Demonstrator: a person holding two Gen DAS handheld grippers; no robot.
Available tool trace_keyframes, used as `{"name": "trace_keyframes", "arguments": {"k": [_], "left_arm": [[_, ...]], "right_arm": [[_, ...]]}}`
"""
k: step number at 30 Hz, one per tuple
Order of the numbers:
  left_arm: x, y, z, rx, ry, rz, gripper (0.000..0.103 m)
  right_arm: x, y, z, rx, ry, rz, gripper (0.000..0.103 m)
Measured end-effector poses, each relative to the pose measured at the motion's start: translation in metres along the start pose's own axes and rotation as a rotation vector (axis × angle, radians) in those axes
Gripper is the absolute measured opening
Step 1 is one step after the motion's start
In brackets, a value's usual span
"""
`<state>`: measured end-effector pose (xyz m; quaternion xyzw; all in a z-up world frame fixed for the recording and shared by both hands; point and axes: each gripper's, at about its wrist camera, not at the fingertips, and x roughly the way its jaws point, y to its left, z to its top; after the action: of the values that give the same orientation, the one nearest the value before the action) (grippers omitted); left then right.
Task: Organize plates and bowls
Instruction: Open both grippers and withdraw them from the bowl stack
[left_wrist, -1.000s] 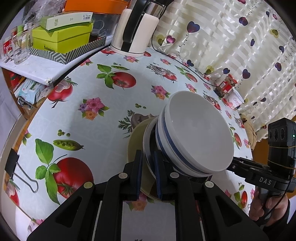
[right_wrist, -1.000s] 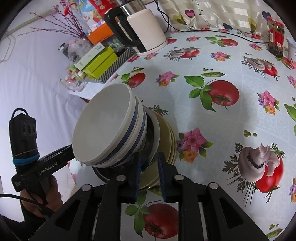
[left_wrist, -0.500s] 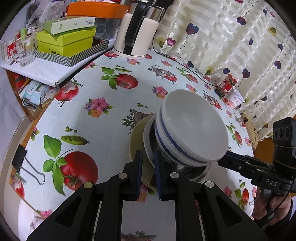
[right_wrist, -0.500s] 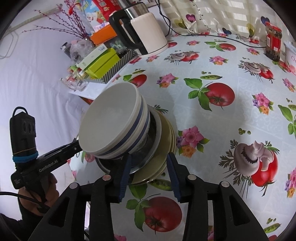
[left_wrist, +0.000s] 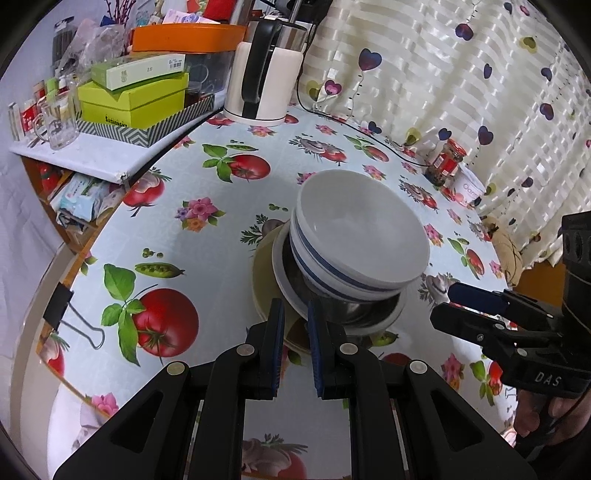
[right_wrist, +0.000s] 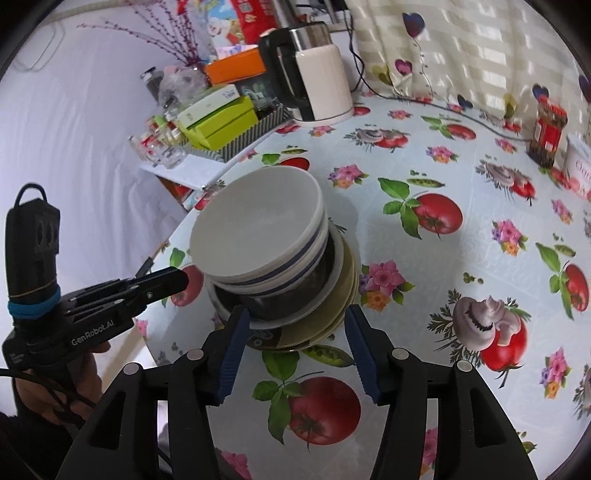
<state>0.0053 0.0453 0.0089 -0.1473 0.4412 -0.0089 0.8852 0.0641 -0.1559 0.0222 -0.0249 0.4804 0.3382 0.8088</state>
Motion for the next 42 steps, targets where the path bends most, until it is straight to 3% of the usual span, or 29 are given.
{"name": "trace_keyframes", "arguments": {"k": [9,21,42], "left_arm": [[-0.004,-0.009,-0.006,0.028,-0.003,0.024,0.013],[-0.005,-0.016,-0.010,0.055,-0.009,0.070,0.013],[-0.002,-0.016,-0.011,0.056,0.006,0.075,0.013]], "right_arm": [[-0.006,0.011,-0.007,-0.036,-0.003,-0.017,0.065],[-0.006,0.019,-0.012,-0.077,0.009,-0.035,0.068],[-0.001,0.021,-0.013,-0.082,0.018,-0.031,0.069]]}}
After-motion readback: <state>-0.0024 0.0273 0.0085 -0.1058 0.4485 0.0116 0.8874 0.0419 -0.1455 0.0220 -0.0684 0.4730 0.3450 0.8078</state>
